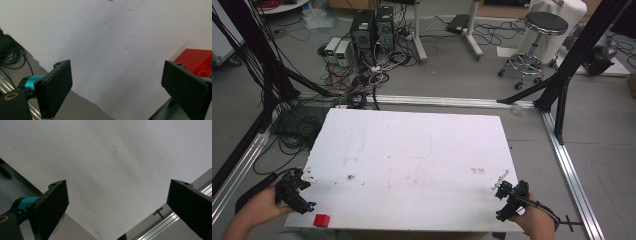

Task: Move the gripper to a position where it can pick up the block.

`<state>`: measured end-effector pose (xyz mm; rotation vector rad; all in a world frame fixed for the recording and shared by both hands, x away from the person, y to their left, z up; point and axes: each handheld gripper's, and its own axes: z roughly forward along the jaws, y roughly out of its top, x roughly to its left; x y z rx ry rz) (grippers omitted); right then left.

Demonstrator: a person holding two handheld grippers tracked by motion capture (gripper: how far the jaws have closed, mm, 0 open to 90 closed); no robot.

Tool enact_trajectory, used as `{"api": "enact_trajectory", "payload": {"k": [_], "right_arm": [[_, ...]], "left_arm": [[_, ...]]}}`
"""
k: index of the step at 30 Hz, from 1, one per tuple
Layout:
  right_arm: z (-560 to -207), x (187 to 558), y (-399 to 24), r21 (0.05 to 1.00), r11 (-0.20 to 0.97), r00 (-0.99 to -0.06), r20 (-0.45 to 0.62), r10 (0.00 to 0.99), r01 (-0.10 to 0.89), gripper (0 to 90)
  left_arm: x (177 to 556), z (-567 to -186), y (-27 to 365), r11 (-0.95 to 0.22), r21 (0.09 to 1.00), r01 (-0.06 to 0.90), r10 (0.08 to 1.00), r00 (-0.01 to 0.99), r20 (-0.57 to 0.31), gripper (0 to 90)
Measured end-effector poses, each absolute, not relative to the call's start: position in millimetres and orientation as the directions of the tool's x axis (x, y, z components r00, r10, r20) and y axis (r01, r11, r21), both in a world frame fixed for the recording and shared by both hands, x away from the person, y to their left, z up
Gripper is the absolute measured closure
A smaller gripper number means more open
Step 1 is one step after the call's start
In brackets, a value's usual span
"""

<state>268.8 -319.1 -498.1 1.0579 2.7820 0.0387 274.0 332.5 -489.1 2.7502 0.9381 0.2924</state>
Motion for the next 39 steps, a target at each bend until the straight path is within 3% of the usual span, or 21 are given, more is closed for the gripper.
{"api": "enact_trajectory", "payload": {"k": [24, 39], "right_arm": [[-495, 266, -321, 0.100, 0.747, -0.734, -0.137, 0.665, 0.657, 3.1], [-495, 266, -317, 0.098, 0.753, -0.741, -0.130, 0.658, 0.651, 3.1]], "left_arm": [[272, -481, 331, -0.786, 0.287, 0.548, 0.599, 0.790, 0.130, 9.9], [277, -475, 338, -0.891, 0.226, 0.395, 0.425, 0.900, 0.102, 9.3]]}}
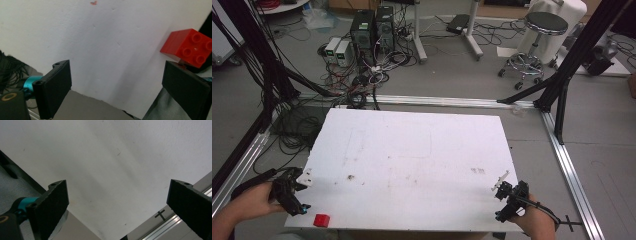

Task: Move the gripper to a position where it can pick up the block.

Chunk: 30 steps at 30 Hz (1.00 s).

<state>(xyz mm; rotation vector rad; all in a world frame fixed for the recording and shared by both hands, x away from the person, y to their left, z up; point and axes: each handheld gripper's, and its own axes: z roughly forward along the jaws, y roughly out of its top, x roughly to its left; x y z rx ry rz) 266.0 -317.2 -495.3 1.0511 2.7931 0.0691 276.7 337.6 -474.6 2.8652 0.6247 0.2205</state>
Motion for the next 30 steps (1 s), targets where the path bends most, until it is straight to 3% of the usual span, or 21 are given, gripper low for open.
{"api": "enact_trajectory", "payload": {"k": [20, 30], "right_arm": [[-498, 267, -312, 0.088, 0.764, -0.756, -0.113, 0.645, 0.639, 3.1], [-501, 267, -310, 0.081, 0.770, -0.763, -0.106, 0.638, 0.633, 3.1]], "left_arm": [[277, -472, 323, -0.967, 0.136, 0.215, 0.230, 0.968, 0.102, 9.2], [267, -474, 309, -0.991, 0.106, 0.081, 0.092, 0.990, 0.108, 9.2]]}}
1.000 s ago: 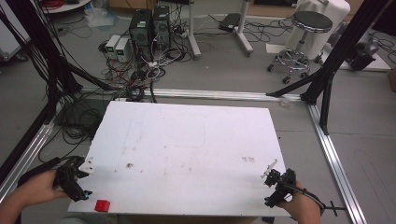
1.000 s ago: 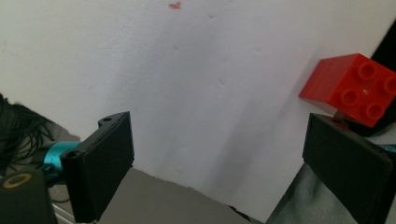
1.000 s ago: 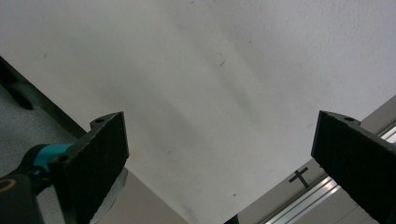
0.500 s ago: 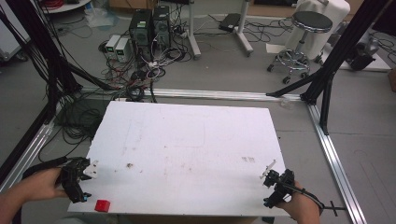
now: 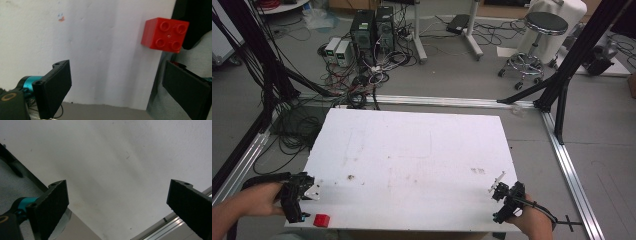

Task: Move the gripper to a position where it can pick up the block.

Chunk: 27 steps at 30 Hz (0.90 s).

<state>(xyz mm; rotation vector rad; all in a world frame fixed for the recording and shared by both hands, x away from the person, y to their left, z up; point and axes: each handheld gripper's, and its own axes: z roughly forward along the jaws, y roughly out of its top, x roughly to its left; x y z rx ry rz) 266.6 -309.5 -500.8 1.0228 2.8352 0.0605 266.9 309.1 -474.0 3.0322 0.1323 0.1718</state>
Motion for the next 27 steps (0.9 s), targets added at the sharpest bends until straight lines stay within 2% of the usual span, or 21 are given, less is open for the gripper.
{"api": "enact_trajectory", "payload": {"k": [8, 27], "right_arm": [[-501, 267, -308, 0.077, 0.776, -0.769, -0.103, 0.631, 0.626, 3.1], [-500, 267, -306, 0.075, 0.779, -0.772, -0.102, 0.628, 0.623, 3.1]], "left_arm": [[257, -473, 296, -0.996, 0.092, 0.006, 0.017, 0.993, 0.114, 9.2], [238, -498, 272, -0.997, 0.047, -0.053, -0.051, 0.998, 0.045, 9.2]]}}
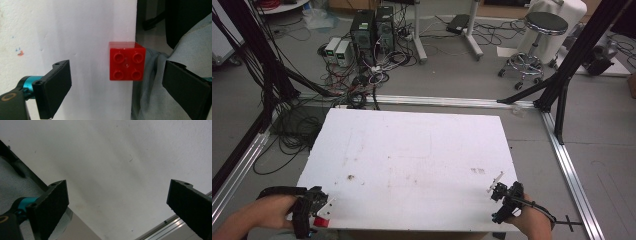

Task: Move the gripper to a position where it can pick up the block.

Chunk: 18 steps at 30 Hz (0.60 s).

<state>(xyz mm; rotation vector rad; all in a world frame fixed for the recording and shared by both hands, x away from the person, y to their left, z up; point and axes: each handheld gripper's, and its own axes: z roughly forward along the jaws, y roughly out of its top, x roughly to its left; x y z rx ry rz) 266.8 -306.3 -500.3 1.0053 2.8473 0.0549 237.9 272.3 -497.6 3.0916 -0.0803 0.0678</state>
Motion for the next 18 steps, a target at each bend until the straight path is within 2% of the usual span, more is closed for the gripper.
{"api": "enact_trajectory", "payload": {"k": [18], "right_arm": [[-501, 266, -306, 0.078, 0.778, -0.773, -0.093, 0.628, 0.623, 3.1]], "left_arm": [[236, -521, 268, -0.998, 0.018, -0.062, -0.062, 0.998, 0.016, 9.2]]}}
